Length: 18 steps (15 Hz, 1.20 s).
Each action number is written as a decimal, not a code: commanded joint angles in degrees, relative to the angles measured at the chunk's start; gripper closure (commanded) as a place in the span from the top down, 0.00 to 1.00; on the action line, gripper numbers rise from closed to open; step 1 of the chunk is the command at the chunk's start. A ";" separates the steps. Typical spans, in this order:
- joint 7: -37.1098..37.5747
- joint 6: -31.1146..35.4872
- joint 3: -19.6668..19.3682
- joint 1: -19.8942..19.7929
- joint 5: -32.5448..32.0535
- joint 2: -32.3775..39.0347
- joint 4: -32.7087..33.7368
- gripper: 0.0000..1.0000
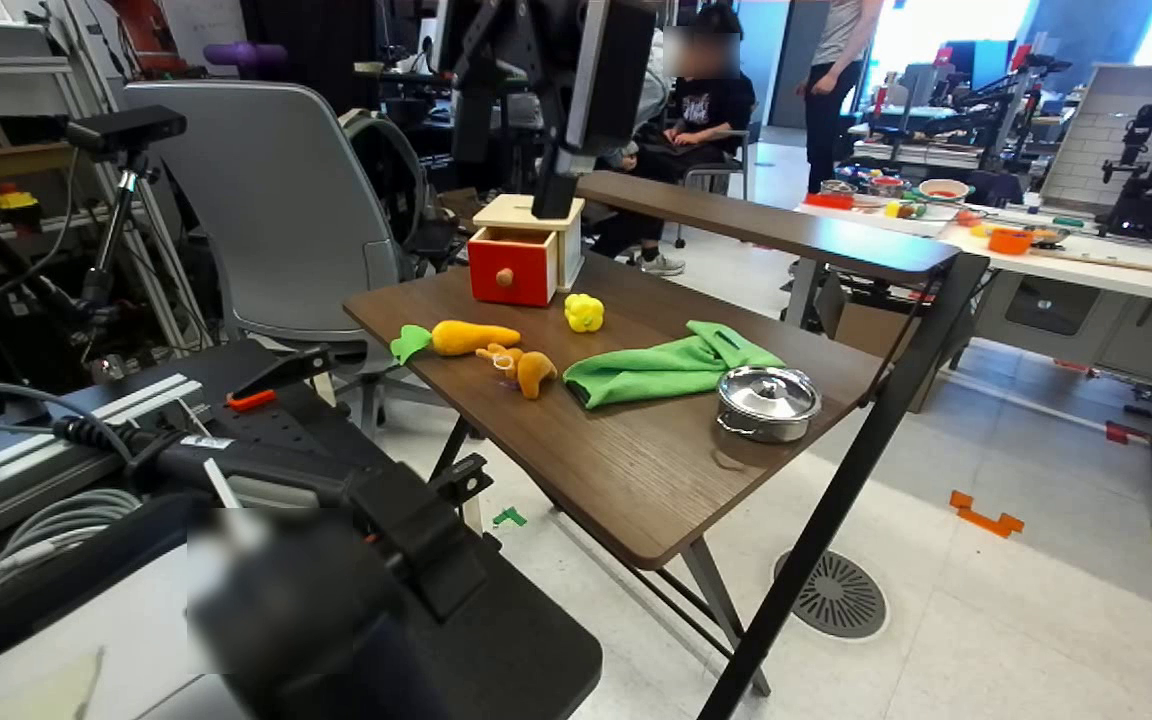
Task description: Move the brown plushy backward
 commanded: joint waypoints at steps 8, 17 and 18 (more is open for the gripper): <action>18.11 17.80 11.07 2.93 8.70 23.28 9.34 1.00; 21.14 19.21 14.27 3.61 7.37 35.80 14.67 1.00; 21.57 20.05 14.36 3.85 7.17 36.98 14.97 1.00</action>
